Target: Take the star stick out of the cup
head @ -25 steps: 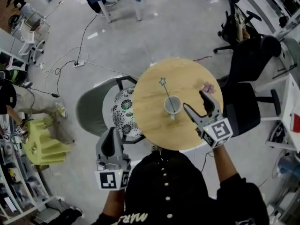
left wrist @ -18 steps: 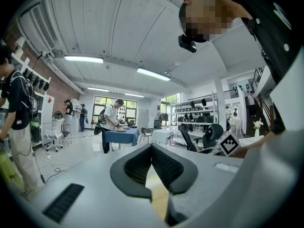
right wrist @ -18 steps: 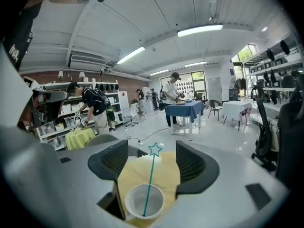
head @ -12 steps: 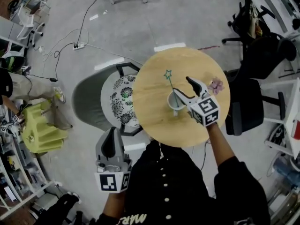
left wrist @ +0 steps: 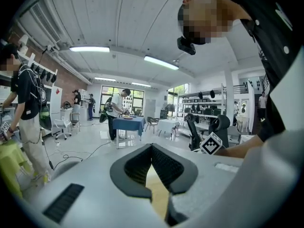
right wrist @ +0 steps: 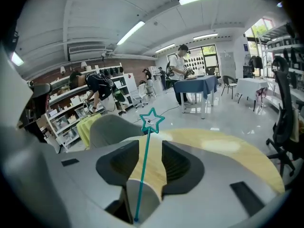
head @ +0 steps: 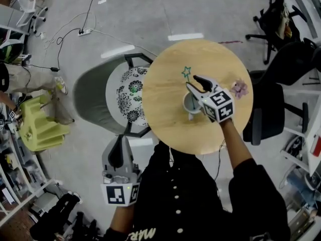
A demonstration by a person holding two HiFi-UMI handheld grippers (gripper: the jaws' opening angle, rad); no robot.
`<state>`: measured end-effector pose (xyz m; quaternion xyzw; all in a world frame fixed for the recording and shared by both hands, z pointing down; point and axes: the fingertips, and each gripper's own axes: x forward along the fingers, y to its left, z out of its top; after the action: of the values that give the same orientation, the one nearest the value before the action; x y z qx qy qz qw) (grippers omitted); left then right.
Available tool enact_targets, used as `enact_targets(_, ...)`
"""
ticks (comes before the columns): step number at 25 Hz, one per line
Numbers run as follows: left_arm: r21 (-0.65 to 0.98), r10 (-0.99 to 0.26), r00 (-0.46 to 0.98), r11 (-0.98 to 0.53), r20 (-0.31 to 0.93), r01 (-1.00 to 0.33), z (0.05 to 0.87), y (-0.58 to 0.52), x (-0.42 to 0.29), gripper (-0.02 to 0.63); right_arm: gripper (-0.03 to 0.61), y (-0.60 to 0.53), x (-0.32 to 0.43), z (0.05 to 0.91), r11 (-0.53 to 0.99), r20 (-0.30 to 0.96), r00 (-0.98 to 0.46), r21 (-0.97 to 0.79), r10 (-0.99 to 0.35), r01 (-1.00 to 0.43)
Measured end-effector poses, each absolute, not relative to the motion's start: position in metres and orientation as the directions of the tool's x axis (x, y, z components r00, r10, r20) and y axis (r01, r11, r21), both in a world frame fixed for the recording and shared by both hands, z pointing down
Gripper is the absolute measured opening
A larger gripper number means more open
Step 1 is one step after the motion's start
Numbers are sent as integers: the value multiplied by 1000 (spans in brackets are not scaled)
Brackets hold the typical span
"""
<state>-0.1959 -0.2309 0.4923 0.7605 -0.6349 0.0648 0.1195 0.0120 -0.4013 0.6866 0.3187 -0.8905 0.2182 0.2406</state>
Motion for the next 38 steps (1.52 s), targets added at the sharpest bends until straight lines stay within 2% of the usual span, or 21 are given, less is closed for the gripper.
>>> enact_targets(5,103,-946,162,-138,279,-985,508,-229,-199,3,111,-402,2,700,719,596,-678,-229,-430,-657)
enact_targets(10,103,-944,151,-125,294,-987,514,-227,-199,3,26,-402,0,702,719,592,-678,-224,-437,-658)
enact_targets(18,96,-945,156,-133,287,-986,510,-229,-197,3,9,-401,-1,700,705,571,-693,-259,-439,-660)
enact_targets(26,75,-955,168,-154,244,-985,483,-228,-198,5,9,-399,3,661,699,510,-696,-230,-505,-677)
enact_targets(32,63,-962,203,-194,184,-979,451,-228,-194,3,8,-396,11,602,686,433,-685,-184,-586,-704)
enact_targets(38,56,-963,239,-234,127,-971,417,-226,-190,3,8,-377,44,512,597,300,-613,-156,-731,-787)
